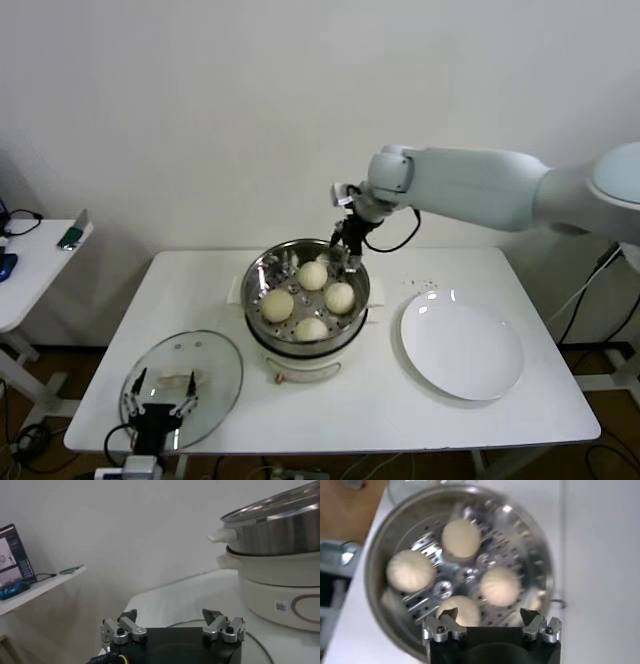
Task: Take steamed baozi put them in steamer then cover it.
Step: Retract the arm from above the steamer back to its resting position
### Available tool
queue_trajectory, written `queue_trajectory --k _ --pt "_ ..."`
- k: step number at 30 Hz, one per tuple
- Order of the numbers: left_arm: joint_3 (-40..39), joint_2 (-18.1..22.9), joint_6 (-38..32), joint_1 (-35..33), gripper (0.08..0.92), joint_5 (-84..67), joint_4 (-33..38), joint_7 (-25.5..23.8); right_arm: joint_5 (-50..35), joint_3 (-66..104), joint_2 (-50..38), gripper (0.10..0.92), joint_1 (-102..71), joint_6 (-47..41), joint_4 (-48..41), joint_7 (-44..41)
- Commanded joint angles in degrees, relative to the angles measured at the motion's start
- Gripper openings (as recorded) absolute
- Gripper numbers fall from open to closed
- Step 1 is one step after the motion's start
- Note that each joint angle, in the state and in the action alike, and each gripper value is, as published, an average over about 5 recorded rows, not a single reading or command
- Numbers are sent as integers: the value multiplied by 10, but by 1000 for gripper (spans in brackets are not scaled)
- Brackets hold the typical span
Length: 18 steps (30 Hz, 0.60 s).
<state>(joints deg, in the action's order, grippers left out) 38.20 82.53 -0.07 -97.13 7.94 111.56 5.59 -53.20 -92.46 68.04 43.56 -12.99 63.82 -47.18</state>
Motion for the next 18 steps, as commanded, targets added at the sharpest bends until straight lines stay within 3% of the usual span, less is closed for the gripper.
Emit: queue_trajectory --k 1,18 --pt "1 -6 -1 -4 823 6 1 2 41 112 -149 823 -41 72 64 113" --pt "14 -3 -8 -9 823 29 37 9 144 607 -302 823 -509 159 157 298"
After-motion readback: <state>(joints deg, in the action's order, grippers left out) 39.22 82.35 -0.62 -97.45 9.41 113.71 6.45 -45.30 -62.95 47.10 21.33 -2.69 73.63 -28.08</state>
